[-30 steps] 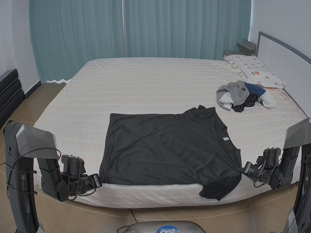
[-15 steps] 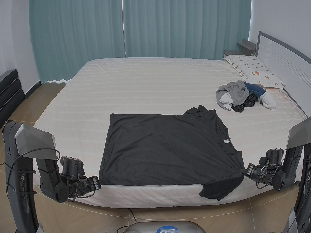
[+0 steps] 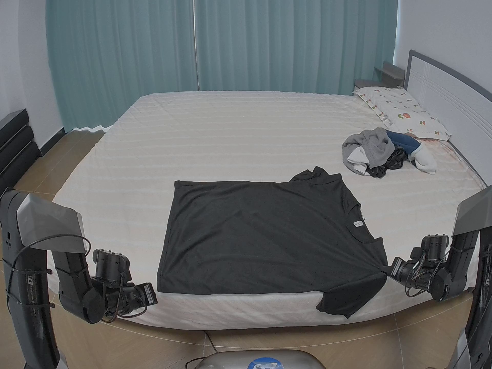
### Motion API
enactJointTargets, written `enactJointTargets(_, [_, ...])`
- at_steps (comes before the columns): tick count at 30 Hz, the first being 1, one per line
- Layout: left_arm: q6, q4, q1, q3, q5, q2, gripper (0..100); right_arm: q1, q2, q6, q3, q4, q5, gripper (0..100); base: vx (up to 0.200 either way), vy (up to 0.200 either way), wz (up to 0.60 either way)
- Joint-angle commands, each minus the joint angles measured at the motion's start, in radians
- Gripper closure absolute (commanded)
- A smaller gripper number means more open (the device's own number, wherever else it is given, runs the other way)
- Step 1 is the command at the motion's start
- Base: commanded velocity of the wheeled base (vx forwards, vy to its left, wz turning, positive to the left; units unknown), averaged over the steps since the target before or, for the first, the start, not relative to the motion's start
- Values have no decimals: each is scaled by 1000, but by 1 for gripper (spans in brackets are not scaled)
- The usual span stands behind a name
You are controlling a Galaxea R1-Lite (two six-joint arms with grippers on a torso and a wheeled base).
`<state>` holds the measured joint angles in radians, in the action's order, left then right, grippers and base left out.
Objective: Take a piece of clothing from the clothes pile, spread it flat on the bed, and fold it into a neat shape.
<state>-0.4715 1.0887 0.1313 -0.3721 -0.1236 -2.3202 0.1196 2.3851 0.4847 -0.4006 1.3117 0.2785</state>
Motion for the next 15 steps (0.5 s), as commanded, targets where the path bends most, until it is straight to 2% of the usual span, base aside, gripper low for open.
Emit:
enactJointTargets(1, [8,-16,2,4,2,1,100,-1,5,0,-3,6,1,100,0,0,0])
enactJointTargets(10, [-3,-10,-4,-22,1,-2,100,-1,37,6,0,133,2,100,0,0,0])
enactJointTargets(15, [-39,-9,-16,-53,-10,1,100,0,46,12,-4,141,8,100,0,0,0])
